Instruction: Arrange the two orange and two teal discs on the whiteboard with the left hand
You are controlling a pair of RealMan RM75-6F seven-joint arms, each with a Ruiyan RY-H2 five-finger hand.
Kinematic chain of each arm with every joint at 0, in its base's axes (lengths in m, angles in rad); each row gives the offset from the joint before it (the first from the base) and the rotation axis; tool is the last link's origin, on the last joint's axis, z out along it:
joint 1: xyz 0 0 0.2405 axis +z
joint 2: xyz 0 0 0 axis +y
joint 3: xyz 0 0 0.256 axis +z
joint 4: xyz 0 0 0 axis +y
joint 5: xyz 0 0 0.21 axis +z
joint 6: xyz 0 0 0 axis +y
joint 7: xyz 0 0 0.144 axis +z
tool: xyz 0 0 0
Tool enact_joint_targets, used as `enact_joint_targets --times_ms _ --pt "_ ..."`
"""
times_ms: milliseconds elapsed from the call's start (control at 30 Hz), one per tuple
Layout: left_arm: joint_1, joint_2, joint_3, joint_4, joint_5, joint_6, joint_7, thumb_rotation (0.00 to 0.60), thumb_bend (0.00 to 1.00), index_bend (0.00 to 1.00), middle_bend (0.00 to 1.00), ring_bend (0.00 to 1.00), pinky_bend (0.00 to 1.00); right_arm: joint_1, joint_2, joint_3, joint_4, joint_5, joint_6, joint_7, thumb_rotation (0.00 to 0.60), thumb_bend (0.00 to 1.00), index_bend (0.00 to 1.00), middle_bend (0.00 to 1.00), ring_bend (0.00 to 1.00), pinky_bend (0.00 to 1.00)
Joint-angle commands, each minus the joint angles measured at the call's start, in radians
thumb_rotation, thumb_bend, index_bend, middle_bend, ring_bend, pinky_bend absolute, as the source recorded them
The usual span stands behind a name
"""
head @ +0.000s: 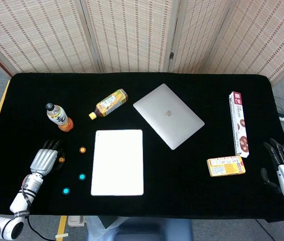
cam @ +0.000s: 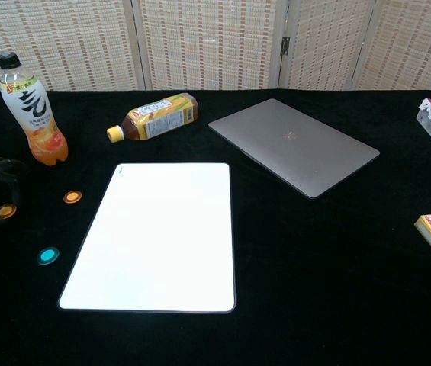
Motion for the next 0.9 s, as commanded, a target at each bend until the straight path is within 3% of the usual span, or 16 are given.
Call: enact_joint_targets --times_ms 33,367,900 --pt "-0.013 0.031 -0.002 -0.074 0.024 0.017 0.016 0.6 0.44 0.54 0.11 0.0 0.0 0.0 0.0 0.0 0.002 0.001 0.0 0.0 0.6 0.58 0.0 0.0 0.0 0.0" --pt "-0.106 0.027 -0.035 -0.207 0.048 -0.029 0.094 0.6 0.44 0.54 0.11 0.0 0.0 0.001 -0.002 0.002 0.014 0.005 -0.006 0.015 0.6 0.58 0.0 0.0 0.0 0.0" --pt "-0.24 -0.11 -0.069 -0.136 -0.032 -0.171 0.17 0.6 0.44 0.52 0.11 0.0 0.0 -0.014 0.003 0.002 0.017 0.017 0.003 0.023 0.6 0.58 0.0 0.0 0.0 0.0"
